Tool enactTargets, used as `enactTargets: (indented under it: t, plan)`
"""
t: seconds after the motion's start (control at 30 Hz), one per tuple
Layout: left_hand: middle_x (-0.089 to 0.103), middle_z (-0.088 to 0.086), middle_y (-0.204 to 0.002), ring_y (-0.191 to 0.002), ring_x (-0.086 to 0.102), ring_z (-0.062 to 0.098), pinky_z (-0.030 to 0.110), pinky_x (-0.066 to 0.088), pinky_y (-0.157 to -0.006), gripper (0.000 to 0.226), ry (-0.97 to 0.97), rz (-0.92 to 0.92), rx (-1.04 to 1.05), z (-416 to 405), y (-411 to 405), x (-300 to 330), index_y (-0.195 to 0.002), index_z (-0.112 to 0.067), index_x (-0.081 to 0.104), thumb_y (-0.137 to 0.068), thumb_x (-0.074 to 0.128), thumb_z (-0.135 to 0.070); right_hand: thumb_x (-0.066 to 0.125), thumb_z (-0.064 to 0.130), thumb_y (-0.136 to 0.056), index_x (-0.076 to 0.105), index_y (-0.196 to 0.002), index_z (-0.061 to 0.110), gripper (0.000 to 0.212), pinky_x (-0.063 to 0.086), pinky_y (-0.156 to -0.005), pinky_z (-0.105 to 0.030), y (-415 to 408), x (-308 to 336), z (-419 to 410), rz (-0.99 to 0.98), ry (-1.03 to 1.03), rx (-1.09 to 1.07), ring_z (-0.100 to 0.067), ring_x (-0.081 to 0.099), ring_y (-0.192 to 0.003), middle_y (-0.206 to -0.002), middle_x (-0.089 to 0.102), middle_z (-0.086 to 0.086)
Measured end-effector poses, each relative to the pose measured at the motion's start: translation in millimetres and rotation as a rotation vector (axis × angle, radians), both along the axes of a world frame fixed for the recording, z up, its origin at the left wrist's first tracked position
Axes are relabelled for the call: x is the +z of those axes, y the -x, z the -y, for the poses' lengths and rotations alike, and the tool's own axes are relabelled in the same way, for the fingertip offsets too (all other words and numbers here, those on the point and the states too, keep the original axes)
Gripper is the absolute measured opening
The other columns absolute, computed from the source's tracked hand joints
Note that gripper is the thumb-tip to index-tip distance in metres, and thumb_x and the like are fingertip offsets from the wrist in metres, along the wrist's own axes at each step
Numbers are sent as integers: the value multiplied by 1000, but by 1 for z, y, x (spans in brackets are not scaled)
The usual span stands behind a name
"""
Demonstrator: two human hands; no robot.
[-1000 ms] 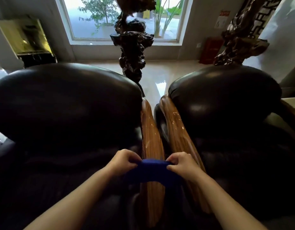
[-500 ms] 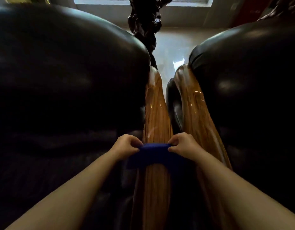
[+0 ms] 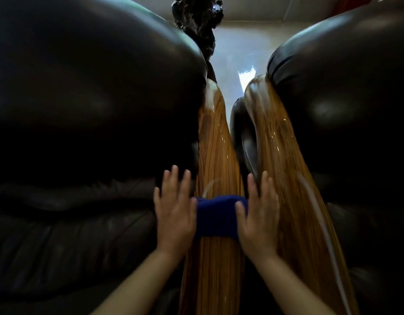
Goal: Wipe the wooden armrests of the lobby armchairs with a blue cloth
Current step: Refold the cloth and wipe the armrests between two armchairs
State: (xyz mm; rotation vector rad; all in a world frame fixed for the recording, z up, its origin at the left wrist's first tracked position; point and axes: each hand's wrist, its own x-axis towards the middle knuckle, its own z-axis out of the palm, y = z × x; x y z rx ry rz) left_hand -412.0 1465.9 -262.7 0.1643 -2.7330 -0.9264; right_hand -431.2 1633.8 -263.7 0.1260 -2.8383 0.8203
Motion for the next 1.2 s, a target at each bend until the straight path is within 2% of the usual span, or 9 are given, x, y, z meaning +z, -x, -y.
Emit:
enactTargets:
  t: [0.07, 0.13, 0.3, 0.5, 0.67, 0.77, 0.87, 1.0, 1.2]
  plan:
    - [-23, -7, -154, -142, -17, 11, 45, -12, -116, 56, 95, 117, -110, -18, -2, -20, -143, -34, -12, -92, 12, -43, 16, 50, -91, -12, -143, 32, 62, 3, -115, -49, -7, -18, 11, 108, -101, 56, -17, -12, -143, -156, -14, -3]
    - [-29, -6, -151, -140, -22, 11, 53, -7, -115, 58, 134, 186, -60, -29, 8, -38, -141, -33, -19, -92, 9, -43, 9, 54, -90, -12, -144, 29, 63, 9, -115, -52, -2, -31, 20, 146, -170, 27, -22, -7, -144, -156, -11, -7]
    - [-19, -6, -154, -142, -15, 16, 52, 1, -113, 59, 120, 148, -54, -24, 38, -56, -143, -31, -11, -92, 16, -41, 10, 53, -92, -1, -146, 25, 62, 18, -112, -50, 24, -42, 24, 144, -225, 29, -27, 7, -143, -156, 4, -12]
    - [-17, -6, -153, -142, -16, 14, 47, -2, -114, 59, 67, 118, -7, -19, 114, -51, -140, -37, -16, -91, 17, -43, 14, 55, -88, -21, -138, 41, 63, 3, -113, -46, 107, -39, 29, 128, -82, 59, -19, -10, -143, -155, -15, -1]
    - [-22, 0, -155, -141, -20, 18, 57, -3, -114, 65, 85, 270, -19, -13, 183, -20, -140, -32, -18, -95, 27, -40, 21, 54, -91, -20, -139, 40, 64, -1, -111, -58, 175, -22, 35, 266, -147, 46, -21, -14, -142, -155, -22, -3]
    - [-19, -5, -154, -141, -16, 14, 49, -6, -112, 68, 110, 99, -98, 4, 169, -5, -139, -36, -14, -93, 36, -36, 39, 44, -92, 16, -143, 31, 57, 14, -112, -54, 167, -6, 21, 98, -42, 40, -23, 10, -142, -157, 9, -8]
    - [6, -11, -150, -142, 5, 8, 35, 5, -114, 55, 140, 8, -316, 19, 130, -9, -139, -31, 8, -94, 38, -24, 52, 24, -90, 45, -132, 20, 43, 27, -110, -37, 141, -5, -4, 106, 86, 143, -22, 34, -134, -145, 40, -6]
    - [19, -6, -154, -136, 4, -2, 19, 3, -111, 48, 18, 163, -312, 12, 134, -21, -141, -24, 20, -96, 37, -22, 55, 19, -89, 44, -133, 19, 46, 30, -102, -26, 146, -10, -9, 281, 180, 228, -18, 41, -129, -143, 43, -5]
    - [28, 1, -152, -141, 17, 12, 24, 7, -112, 50, 8, 149, -209, -1, 179, -15, -139, -17, 31, -92, 47, -20, 56, 20, -88, 42, -134, 22, 48, 39, -93, -28, 185, -11, -4, 410, 289, 195, -19, 48, -120, -136, 49, -7]
